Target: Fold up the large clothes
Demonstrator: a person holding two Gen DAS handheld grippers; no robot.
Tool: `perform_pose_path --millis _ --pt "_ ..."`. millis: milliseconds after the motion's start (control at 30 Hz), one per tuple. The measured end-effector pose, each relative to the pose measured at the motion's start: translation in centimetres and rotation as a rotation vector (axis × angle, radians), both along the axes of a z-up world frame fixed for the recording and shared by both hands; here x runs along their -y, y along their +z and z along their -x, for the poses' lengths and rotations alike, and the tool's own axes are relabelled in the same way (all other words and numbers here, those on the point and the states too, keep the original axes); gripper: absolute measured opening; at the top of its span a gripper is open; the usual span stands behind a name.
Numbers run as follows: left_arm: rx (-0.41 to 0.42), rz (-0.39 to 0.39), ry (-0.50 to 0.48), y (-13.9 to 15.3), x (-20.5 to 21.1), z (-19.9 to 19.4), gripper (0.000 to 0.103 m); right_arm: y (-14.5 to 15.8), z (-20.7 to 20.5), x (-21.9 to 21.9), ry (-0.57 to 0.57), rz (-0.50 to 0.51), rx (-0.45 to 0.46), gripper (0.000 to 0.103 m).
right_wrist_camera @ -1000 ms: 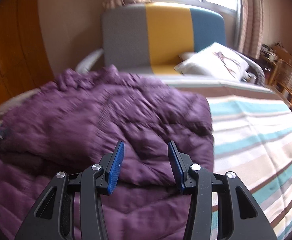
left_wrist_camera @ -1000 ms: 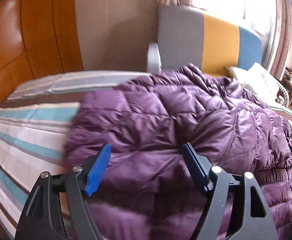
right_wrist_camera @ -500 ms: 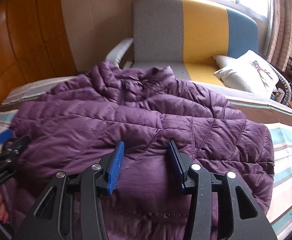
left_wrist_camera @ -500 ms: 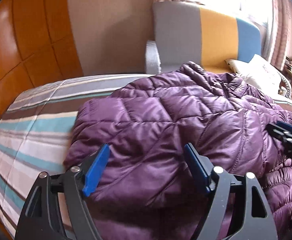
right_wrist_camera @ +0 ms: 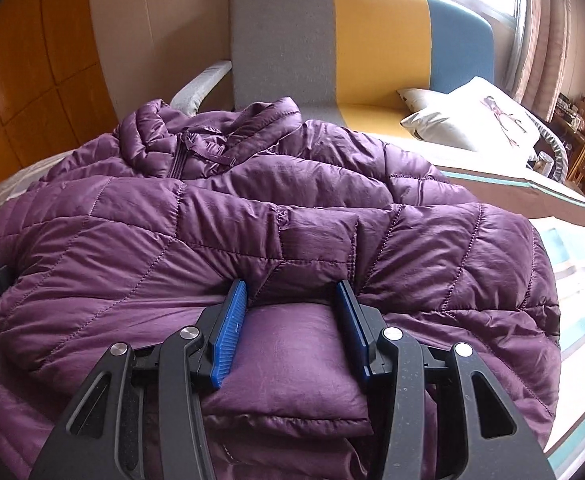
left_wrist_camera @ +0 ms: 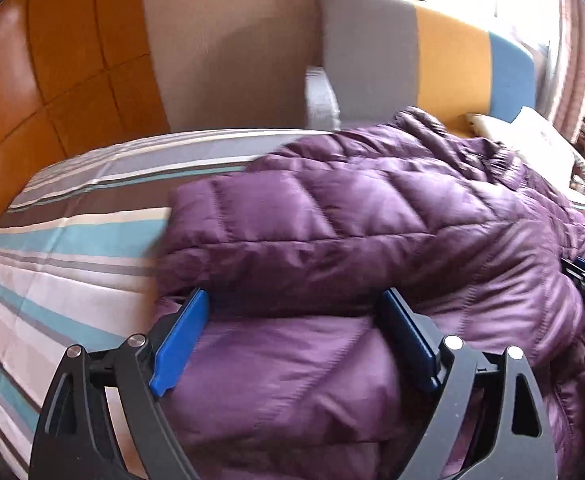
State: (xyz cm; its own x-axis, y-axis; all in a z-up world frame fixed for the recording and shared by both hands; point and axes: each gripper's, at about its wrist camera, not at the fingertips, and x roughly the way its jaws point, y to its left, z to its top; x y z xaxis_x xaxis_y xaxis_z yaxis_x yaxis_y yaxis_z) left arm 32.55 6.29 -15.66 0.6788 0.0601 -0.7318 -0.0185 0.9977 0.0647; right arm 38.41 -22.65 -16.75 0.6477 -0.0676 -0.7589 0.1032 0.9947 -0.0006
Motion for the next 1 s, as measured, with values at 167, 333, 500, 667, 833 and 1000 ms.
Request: perform_pose_path --millis 167,333,500,667,833,1000 --pt "-0.030 -0.005 0.111 -0.1 -3.4 -0.8 0.088 0.1 0.6 -0.3 0.000 0.023 0.009 0.045" --pt "-0.062 0.048 0.122 -1.4 -4.5 -1.5 0.092 0.2 0.6 -0.5 -0.001 0.026 0.010 0.045" --pt "-0.061 0.038 0.135 -1.4 -4.5 -1.4 0.096 0.3 0.5 -0.6 0.000 0.028 0.005 0.046" --pt "-0.035 0.038 0.092 0.2 -3.3 1.5 0.100 0.9 0.6 -0.2 -0.011 0.007 -0.003 0.056" --pt "0.000 0.037 0.024 0.8 -1.6 5.2 0.101 2.2 1.9 -0.4 0.005 0.015 0.002 0.056" --pt "-0.023 -0.006 -0.016 -0.2 -0.6 7.4 0.101 3.8 4.1 -1.2 0.043 0.033 0.019 0.056"
